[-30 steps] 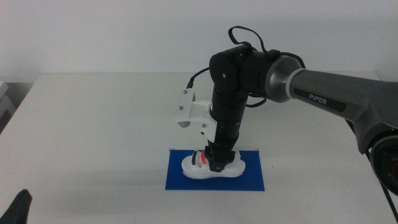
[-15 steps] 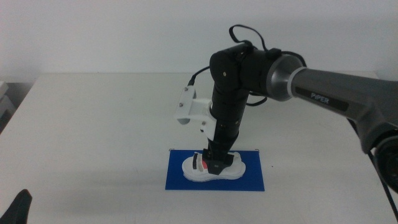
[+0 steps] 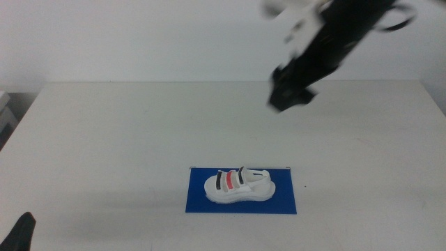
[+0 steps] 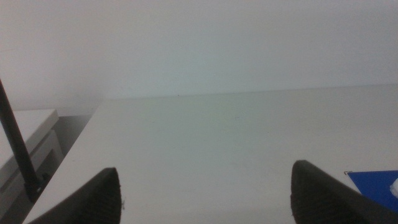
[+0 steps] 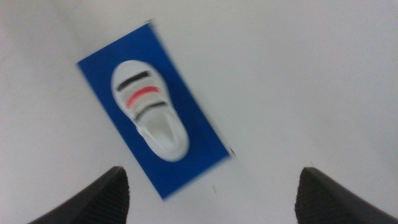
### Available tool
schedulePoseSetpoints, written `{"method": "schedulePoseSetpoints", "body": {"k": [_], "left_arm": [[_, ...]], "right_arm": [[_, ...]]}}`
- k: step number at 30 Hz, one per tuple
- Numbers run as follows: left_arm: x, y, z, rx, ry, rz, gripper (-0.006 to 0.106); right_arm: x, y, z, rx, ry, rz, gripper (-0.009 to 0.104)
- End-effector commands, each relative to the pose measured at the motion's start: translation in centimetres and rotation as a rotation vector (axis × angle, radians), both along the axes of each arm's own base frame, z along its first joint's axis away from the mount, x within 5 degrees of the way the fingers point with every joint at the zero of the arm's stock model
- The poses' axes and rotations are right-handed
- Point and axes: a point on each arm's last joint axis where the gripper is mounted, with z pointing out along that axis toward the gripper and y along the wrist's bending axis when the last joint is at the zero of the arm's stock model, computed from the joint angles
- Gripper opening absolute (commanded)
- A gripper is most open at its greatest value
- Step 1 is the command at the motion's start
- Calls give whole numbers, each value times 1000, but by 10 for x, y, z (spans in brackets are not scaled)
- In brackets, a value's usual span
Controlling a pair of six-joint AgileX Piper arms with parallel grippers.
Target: Use one arm to grab the shoe from the table and place it on the mat.
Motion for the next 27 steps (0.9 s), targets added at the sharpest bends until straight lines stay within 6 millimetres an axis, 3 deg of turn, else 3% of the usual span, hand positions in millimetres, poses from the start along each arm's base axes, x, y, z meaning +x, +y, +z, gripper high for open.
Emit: {"method": "schedulePoseSetpoints", "body": {"k": [1,5,8,12,20,27], "left_arm": [[-1,0,6,-18,-88,1,94],[-1,0,6,-18,-88,1,94],[-1,0,6,-18,-88,1,94],[-1,0,6,-18,-88,1,94],[-1,0,6,-18,-88,1,94],[-1,0,6,-18,-88,1,94]], "right_arm": [[-28,-38,39,62,-42,-109,71],[-71,-88,57,152,-175,-301,71],[-104,-117,52,235,-310,-397,71],[-151,-138,38,348,-469,-476,71],[-211,-158,-30,514,-699,-585,71],[-237,-165,-87,601,-797,-634,71]]}}
